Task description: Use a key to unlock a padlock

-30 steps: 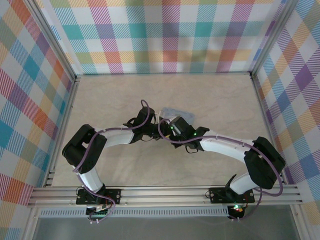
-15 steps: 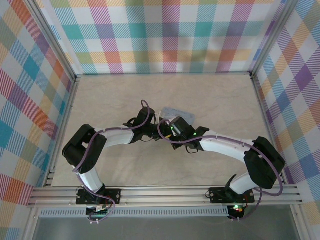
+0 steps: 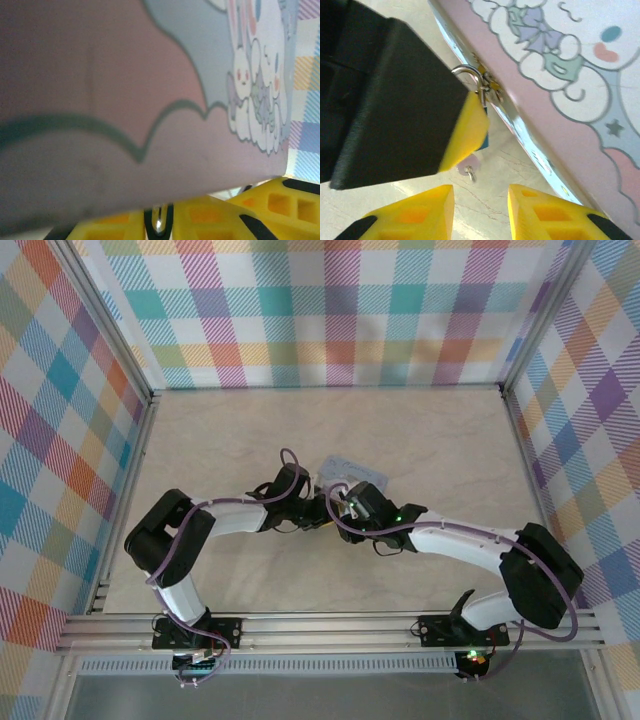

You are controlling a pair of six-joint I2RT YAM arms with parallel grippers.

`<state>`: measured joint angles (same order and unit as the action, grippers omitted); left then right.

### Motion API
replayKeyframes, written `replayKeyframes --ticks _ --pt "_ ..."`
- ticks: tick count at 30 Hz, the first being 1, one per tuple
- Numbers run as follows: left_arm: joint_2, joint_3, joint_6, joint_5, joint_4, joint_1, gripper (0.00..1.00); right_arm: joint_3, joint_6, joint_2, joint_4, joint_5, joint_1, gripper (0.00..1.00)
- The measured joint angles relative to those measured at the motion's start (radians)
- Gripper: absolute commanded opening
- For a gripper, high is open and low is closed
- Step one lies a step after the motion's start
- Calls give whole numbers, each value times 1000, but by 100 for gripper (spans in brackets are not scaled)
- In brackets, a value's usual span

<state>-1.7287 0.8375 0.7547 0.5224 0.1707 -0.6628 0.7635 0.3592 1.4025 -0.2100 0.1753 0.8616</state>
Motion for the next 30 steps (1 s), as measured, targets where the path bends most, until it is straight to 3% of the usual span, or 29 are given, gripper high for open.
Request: replayKeyframes --ticks 3,9,20,30 --pt "16 -2 -34 -53 -85 -5 30 -16 32 2 0 15 -6 34" --pt "103 -3 -95 -159 -225 -16 32 -3 87 34 11 53 -18 32" --pt "312 -16 -158 -321 -304 -13 49 14 119 54 -22 84 -73 34" --pt "315 21 -177 -399 -352 33 53 87 78 108 -43 77 -154 35"
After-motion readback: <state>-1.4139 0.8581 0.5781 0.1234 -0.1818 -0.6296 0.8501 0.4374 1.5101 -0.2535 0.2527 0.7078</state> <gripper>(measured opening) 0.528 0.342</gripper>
